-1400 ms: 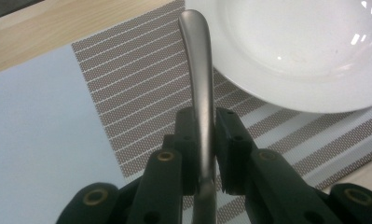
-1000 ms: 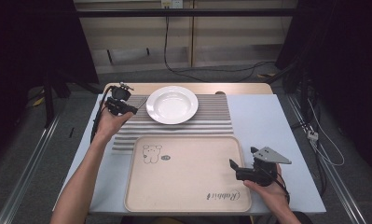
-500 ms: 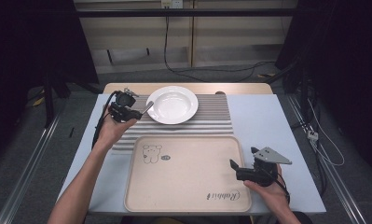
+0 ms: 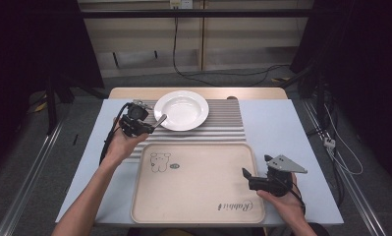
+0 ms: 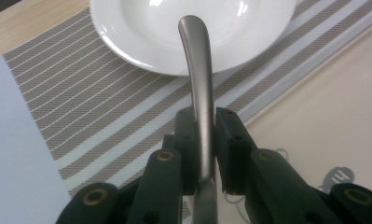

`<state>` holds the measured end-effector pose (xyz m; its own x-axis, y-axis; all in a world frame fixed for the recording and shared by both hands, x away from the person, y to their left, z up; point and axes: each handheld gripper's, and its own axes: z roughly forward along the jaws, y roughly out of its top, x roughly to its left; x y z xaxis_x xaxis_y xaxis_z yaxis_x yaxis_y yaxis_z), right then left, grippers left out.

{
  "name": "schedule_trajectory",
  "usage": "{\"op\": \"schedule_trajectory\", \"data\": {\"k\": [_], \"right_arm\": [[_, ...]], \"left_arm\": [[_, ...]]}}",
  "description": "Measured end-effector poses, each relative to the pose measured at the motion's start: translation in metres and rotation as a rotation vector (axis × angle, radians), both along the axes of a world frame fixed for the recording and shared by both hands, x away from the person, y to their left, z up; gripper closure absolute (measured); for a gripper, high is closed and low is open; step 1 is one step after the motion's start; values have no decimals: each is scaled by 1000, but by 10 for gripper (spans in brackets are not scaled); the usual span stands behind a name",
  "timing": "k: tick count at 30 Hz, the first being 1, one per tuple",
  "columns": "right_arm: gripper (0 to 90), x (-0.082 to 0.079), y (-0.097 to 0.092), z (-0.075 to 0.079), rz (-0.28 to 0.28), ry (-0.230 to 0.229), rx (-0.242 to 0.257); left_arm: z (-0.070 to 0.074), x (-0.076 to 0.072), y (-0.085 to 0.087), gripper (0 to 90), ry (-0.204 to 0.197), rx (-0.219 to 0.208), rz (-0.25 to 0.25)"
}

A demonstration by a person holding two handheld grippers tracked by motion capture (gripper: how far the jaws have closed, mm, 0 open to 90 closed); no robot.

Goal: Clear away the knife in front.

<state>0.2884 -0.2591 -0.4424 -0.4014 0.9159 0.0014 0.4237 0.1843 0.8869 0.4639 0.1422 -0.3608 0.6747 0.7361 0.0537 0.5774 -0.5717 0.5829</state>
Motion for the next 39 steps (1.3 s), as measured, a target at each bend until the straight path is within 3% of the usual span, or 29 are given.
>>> {"op": "schedule_trajectory", "data": {"k": [12,16,25,31,39], "right_arm": [[82,0,0,0,1,-1,-2],[81,0,0,0,1,-1,-1],[81,1,1,0,3,1,-1],[80,2,1,-1,5,1,-2],[79,2,1,0,10,5,2]], "left_arm": [[-12,-20,-24,800,4,26,-49],[-18,-26,-31,799,25,29,-56],[-16,-43,-38,799,20,30,-57],[-23,-55,-43,799,40,25,-86],[-32,-64,-48,799,65,25,-89]]}}
